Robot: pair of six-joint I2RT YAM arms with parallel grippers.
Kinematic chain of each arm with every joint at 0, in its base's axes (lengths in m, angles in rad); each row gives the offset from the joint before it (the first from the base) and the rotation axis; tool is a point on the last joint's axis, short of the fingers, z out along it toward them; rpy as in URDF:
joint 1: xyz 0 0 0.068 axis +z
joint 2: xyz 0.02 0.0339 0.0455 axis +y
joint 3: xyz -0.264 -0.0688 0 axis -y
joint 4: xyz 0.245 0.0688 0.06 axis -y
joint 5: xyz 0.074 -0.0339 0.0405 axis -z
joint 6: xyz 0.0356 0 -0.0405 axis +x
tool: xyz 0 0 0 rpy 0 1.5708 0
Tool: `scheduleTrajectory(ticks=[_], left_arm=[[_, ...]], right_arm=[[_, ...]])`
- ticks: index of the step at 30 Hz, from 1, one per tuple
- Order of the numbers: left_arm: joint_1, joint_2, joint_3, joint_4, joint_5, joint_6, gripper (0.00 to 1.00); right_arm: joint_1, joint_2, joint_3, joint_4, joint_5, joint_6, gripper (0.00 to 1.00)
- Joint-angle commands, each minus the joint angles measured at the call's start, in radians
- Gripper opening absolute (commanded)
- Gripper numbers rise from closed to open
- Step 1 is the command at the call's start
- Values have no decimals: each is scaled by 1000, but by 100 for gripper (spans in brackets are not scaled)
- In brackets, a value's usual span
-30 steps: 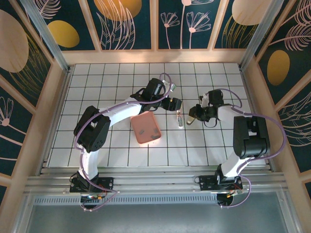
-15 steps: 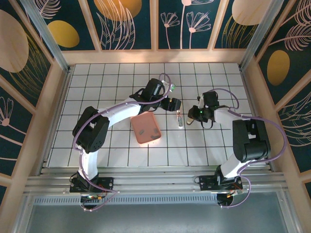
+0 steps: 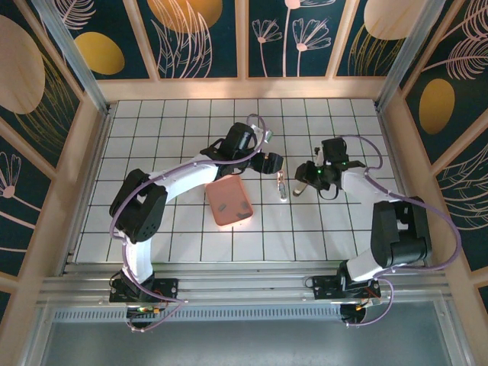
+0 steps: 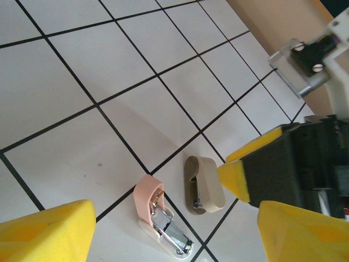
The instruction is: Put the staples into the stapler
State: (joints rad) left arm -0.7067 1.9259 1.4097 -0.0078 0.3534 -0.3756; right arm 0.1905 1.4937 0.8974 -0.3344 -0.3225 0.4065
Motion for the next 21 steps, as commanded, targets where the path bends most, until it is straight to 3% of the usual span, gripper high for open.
scheduleTrajectory(ticks=[1,9,21], left_arm=[[6,-32,-12,18,-15,-11,78],[6,-29,-9,20,-14,-12,78],[6,-32,-8,20,-16,-7,78]], right_arm=[[-5,-35,19,-99,41,61,43],[5,29,15,-112,56,95,51],[32,142,53,-72,39,65,52]])
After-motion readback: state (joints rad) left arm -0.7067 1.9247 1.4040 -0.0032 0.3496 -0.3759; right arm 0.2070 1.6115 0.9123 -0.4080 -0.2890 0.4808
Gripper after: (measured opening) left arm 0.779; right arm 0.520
